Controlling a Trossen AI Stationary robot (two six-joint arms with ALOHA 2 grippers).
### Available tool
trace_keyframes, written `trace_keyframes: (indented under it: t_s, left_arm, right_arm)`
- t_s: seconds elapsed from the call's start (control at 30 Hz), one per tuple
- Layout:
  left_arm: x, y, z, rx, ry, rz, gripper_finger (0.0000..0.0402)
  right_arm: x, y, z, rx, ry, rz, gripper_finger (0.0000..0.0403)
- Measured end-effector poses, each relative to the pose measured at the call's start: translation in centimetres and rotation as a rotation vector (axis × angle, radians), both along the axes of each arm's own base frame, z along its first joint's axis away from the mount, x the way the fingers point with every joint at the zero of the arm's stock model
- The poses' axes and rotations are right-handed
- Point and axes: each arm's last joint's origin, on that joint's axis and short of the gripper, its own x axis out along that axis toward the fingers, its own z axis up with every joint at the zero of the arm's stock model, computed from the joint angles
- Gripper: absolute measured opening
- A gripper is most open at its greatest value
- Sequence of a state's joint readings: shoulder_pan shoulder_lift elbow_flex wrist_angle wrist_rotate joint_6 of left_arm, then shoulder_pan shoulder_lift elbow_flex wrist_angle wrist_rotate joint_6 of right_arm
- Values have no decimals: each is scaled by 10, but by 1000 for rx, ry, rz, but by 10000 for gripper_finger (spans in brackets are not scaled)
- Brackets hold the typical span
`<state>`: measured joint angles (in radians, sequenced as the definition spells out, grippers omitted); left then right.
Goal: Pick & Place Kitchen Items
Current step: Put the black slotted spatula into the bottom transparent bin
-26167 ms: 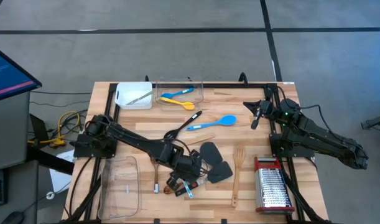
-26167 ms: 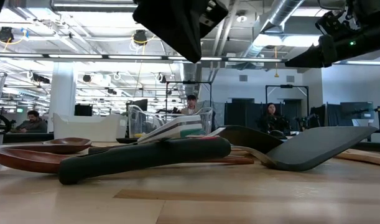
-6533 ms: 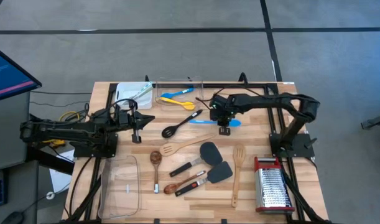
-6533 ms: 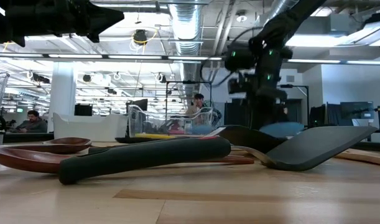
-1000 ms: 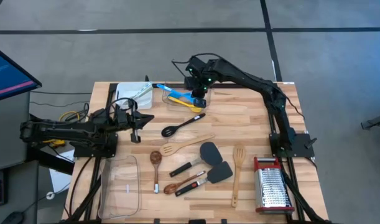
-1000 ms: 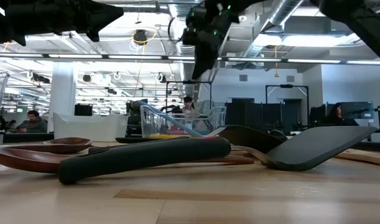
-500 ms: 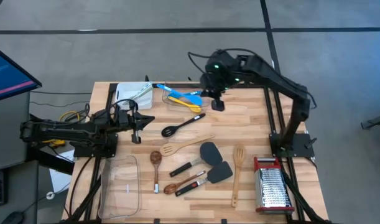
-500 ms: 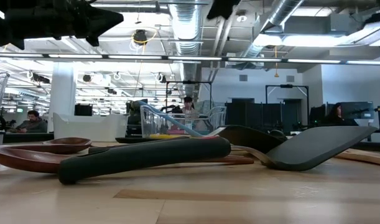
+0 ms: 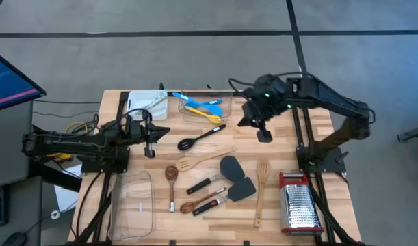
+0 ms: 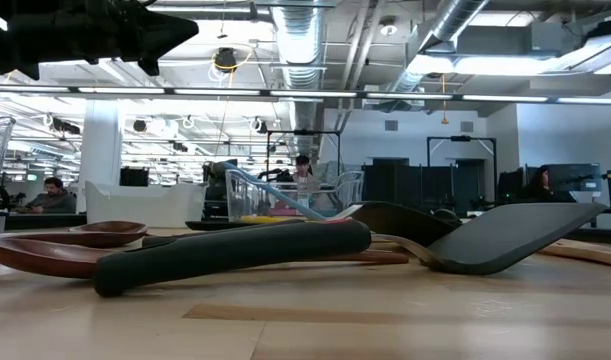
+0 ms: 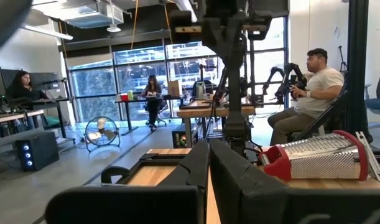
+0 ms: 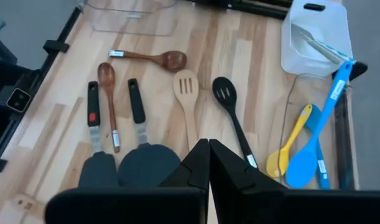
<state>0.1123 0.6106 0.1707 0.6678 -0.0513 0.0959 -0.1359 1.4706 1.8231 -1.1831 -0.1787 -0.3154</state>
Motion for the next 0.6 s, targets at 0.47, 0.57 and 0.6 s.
trace_keyframes:
  t_s: [0.47, 0.57, 0.6]
  left_arm:
    - [0, 0, 0, 0, 0, 0, 4]
    - [0, 0, 0, 0, -1, 0, 4]
    - [0, 0, 0, 0, -1, 0, 4]
  right_arm:
    - [-73, -15, -118, 135, -94, -267, 0]
    - [-84, -17, -147, 203, -101, -359, 0]
    - [-87, -17, -155, 229, -113, -388, 0]
